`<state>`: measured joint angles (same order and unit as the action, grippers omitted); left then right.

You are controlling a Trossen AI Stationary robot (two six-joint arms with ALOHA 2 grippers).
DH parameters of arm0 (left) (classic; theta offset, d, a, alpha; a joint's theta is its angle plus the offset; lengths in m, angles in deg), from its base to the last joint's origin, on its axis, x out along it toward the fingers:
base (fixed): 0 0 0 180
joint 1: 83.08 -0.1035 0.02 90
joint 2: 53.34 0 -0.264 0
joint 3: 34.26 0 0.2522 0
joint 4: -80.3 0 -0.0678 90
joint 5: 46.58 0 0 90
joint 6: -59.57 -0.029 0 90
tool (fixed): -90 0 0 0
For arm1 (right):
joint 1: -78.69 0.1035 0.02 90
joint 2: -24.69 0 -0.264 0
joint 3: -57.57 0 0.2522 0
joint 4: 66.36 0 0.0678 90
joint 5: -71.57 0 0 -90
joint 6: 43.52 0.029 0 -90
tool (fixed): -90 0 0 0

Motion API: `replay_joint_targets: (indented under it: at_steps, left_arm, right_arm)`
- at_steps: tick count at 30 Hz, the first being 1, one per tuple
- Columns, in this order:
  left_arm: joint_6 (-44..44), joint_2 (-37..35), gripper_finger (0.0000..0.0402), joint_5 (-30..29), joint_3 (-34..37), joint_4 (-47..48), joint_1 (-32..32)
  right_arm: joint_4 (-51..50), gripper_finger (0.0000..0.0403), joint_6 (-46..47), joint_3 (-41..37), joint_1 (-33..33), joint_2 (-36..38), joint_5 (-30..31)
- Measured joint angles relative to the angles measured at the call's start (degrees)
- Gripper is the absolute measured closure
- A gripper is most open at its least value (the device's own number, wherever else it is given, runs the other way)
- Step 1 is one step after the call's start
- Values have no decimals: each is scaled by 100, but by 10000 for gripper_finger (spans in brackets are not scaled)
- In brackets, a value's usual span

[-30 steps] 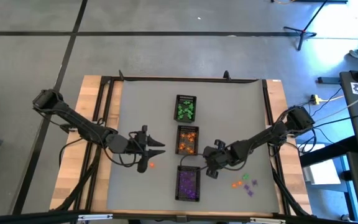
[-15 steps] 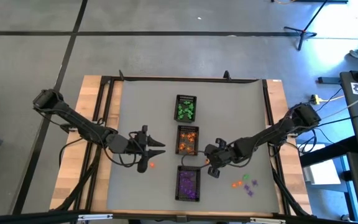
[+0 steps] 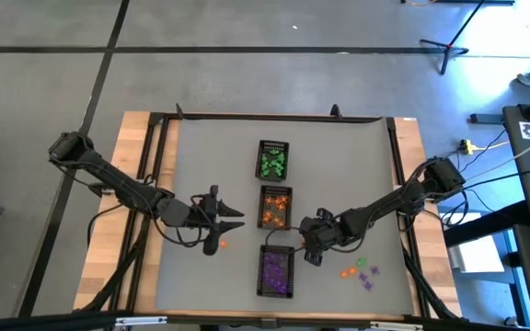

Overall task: Sort Halloween decoration
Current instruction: Put the orange spider toy into the middle black bin

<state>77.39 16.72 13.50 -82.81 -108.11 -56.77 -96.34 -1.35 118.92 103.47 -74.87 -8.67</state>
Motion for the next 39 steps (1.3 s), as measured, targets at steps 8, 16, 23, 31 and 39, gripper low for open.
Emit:
replay_joint_targets:
  at_steps: [8, 16, 23, 31, 39]
  left_arm:
    - [0, 0, 291, 0, 0, 14, 0]
    - [-2, 0, 291, 0, 0, 17, 0]
    - [-2, 0, 291, 0, 0, 27, 0]
    - [-2, 0, 291, -1, 0, 28, 0]
    - [-2, 0, 291, -1, 0, 28, 0]
  right_arm:
    - [-47, 294, -175, -20, -8, 56, 141]
    - [-172, 388, -303, -63, -10, 473, 66]
    - [-25, 380, -364, -46, -8, 1147, 627]
    - [1012, 386, -1526, 363, -97, 1316, 1631]
    - [1437, 325, -1920, 385, -904, 1299, 778]
